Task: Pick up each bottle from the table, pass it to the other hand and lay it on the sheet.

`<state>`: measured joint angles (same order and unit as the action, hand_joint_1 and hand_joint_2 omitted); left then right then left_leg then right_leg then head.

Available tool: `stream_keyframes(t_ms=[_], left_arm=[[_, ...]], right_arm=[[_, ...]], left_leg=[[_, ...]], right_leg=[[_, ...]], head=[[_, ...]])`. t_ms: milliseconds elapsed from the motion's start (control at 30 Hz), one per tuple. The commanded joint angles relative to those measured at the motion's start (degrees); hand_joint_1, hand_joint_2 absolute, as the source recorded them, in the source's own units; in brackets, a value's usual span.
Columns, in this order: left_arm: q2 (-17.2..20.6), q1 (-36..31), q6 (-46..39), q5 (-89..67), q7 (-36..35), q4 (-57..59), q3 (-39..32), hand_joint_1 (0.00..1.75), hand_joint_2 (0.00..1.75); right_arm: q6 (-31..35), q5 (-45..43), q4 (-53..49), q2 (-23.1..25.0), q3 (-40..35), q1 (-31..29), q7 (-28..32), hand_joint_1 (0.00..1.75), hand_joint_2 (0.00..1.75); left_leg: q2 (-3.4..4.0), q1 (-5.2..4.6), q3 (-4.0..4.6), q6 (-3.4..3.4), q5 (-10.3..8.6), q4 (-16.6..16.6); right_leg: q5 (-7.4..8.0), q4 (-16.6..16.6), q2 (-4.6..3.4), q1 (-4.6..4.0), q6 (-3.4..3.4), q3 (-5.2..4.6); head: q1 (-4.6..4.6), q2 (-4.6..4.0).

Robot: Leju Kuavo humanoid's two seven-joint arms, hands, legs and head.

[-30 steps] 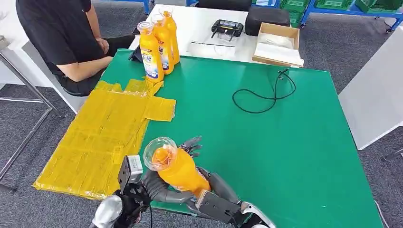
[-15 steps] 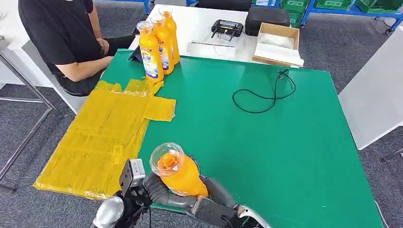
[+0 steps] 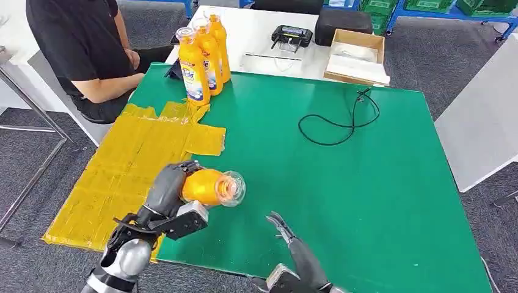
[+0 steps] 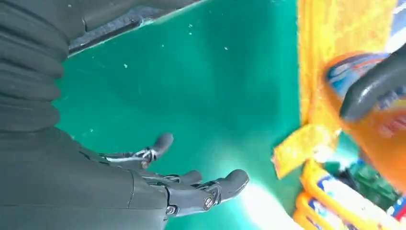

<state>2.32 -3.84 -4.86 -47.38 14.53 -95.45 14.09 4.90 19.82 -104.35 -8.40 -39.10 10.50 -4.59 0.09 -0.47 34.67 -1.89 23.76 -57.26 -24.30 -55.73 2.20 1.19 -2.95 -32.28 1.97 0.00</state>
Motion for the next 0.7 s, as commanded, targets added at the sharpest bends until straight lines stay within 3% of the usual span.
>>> stream_keyframes(t_ms=[33,400,433,700], left_arm=[[10.63,-9.51,-1.99,-23.73,-7.61,17.95,1.72,1.75,1.75],[13.25,-11.97,1.77,-25.35,-6.44,23.14,8.30,1.75,1.75],[13.84,-12.67,1.37,-28.12,-8.35,24.00,9.71,0.00,1.75],[13.27,-12.45,-1.43,-28.84,-9.72,22.22,8.96,0.00,1.75]], right_arm=[[1.82,-1.53,-8.31,-6.11,0.51,1.70,1.77,0.00,1.75],[-1.17,-1.14,-7.14,-4.75,1.23,-0.64,2.80,0.00,1.75],[-1.86,-1.03,-6.87,-4.30,1.43,-0.97,2.85,0.00,1.75],[-3.07,0.39,-7.05,-3.46,2.06,-1.16,2.92,0.00,1.75]], left_leg=[[-0.10,0.05,-0.10,0.14,0.03,0.01],[-0.10,0.06,-0.11,0.15,0.02,0.00],[-0.02,0.03,-0.08,0.10,0.02,0.00],[-0.05,0.10,-0.08,0.19,0.04,-0.03]], right_leg=[[-0.06,0.04,-0.06,-0.03,0.15,0.16],[-0.05,0.05,-0.08,-0.05,0.15,0.17],[-0.03,0.03,-0.11,-0.02,0.11,0.11],[-0.05,0.03,-0.15,-0.09,0.20,0.15]], head=[[0.02,-0.02],[0.02,-0.02],[0.00,-0.02],[0.00,-0.02]])
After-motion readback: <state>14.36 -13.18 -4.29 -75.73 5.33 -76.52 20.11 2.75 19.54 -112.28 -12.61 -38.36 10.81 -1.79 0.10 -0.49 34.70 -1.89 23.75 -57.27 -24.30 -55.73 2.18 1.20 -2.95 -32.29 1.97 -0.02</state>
